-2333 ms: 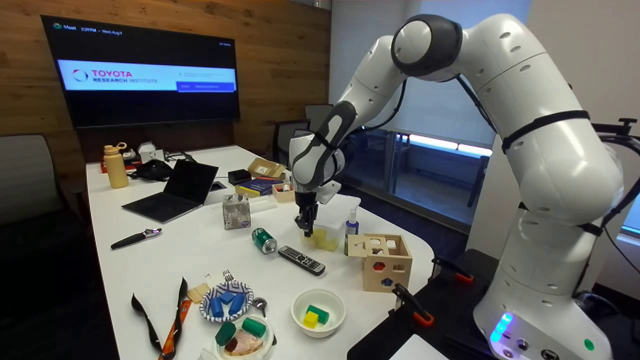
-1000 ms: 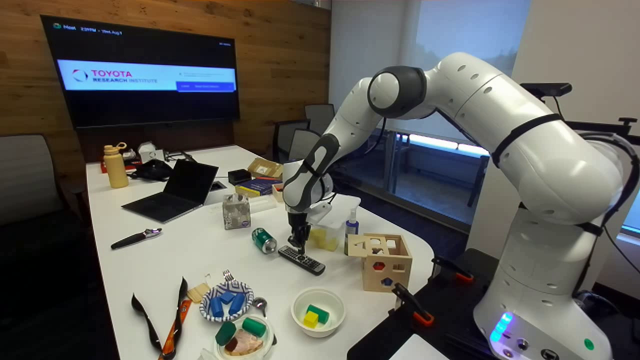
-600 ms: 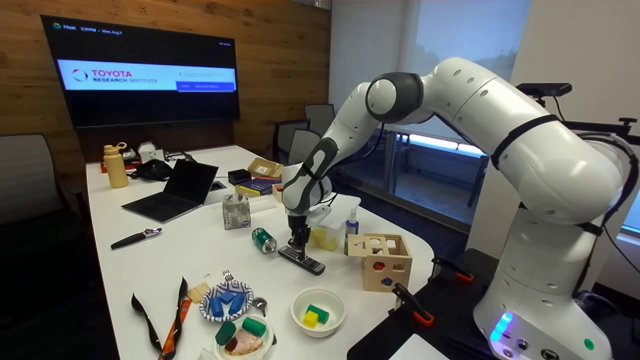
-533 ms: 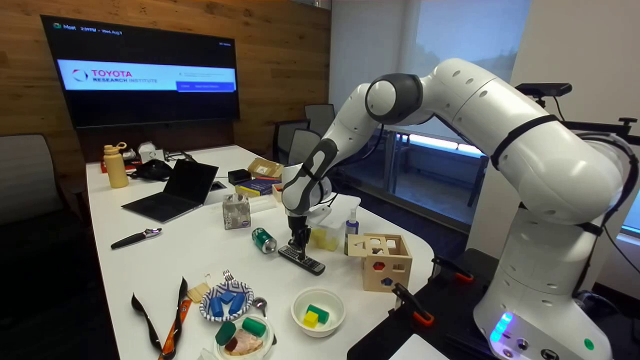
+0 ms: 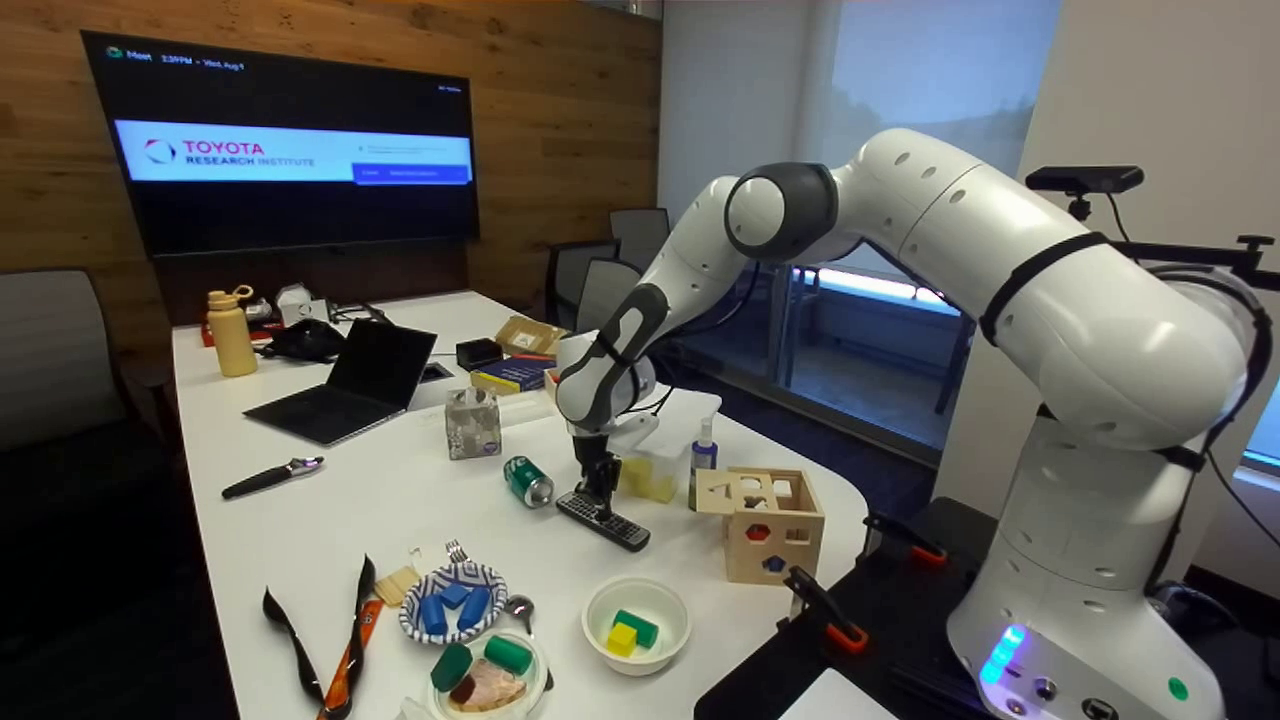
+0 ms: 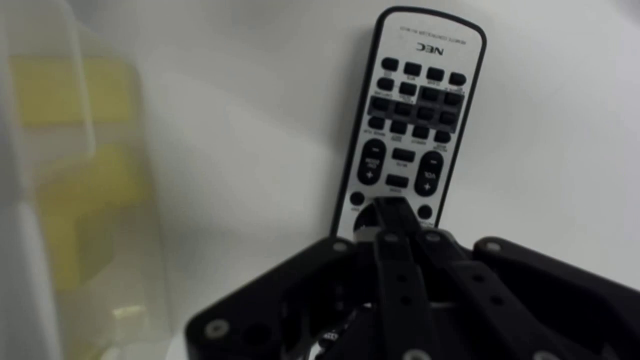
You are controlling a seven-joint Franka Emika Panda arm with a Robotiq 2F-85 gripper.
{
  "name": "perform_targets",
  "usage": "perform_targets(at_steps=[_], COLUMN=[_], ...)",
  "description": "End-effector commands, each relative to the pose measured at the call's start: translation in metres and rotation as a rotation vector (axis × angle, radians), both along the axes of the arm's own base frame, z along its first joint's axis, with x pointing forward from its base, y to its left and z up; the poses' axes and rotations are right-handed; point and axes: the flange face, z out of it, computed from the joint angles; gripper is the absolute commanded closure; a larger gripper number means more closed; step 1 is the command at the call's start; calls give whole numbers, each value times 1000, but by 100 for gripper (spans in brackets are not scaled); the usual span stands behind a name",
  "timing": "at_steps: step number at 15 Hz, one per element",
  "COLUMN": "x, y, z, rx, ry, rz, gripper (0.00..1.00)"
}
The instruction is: Move the remote to the left
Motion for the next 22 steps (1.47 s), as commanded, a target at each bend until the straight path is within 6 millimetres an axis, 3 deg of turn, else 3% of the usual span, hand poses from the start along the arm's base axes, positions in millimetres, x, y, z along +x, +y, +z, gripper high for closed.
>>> perform_targets(at_steps=[1,5,8,15,18,19,20,22], x=[-2,-1,4,2,3,2,2,2], y=[13,21,26,32,28,26,23,18], z=[-28,-39,-35,17,51,65,80,109], rx=[6,-17,-42,-48,-58,-56,-55,-47], ry=[65,97,98,45,1,-14,-33,-59], rz=[-16,-18,-21,-35,-36,-35,-32,-25], gripper=[100,100,100,100,100,74,73,60])
